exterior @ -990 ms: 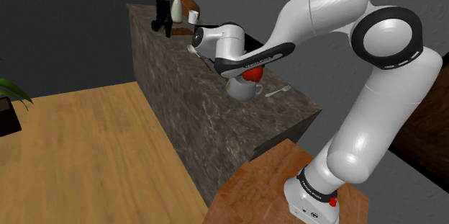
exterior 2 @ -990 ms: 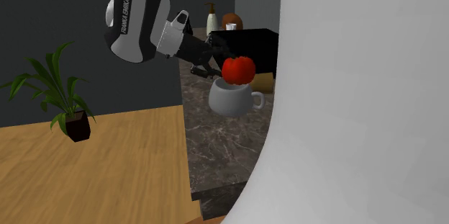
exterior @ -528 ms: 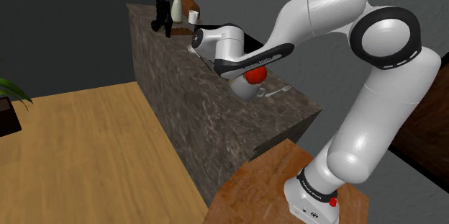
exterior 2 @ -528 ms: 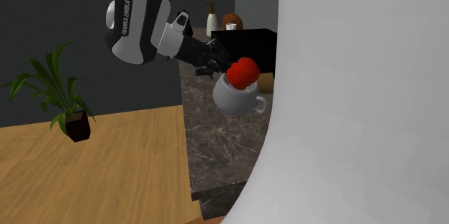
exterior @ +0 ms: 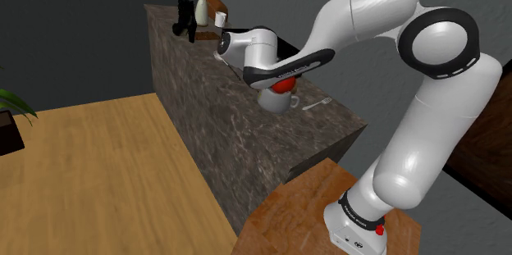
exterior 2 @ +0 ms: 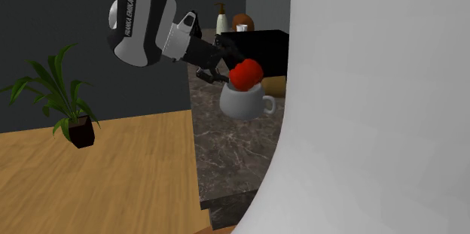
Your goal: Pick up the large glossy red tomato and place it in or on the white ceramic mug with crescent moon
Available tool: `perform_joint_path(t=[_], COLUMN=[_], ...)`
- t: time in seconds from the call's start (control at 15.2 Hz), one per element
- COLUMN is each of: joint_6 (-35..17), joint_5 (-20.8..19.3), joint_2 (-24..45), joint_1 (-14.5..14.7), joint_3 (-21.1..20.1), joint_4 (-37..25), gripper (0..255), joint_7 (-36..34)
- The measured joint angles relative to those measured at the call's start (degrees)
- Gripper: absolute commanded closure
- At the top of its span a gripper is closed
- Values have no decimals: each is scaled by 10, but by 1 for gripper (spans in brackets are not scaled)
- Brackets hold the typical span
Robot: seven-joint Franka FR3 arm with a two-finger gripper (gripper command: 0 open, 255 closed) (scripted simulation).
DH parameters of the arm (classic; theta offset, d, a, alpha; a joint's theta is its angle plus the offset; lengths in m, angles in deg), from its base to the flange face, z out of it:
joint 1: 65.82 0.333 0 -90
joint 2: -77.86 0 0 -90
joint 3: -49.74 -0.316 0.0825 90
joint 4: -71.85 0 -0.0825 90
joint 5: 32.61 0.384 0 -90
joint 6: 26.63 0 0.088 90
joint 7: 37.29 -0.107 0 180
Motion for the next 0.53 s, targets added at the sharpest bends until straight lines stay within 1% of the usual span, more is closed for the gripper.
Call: perform_joint_path(t=[0.2,0.26,0.53], joint_6=[38,44,51], joint_5=[15,18,20], joint_2=[9,9,10], joint_1=[20,23,25], joint_3=[-15,-17,-19], joint_4=[-33,-38,-44], gripper=[0,0,0], joint_7=[2,4,6])
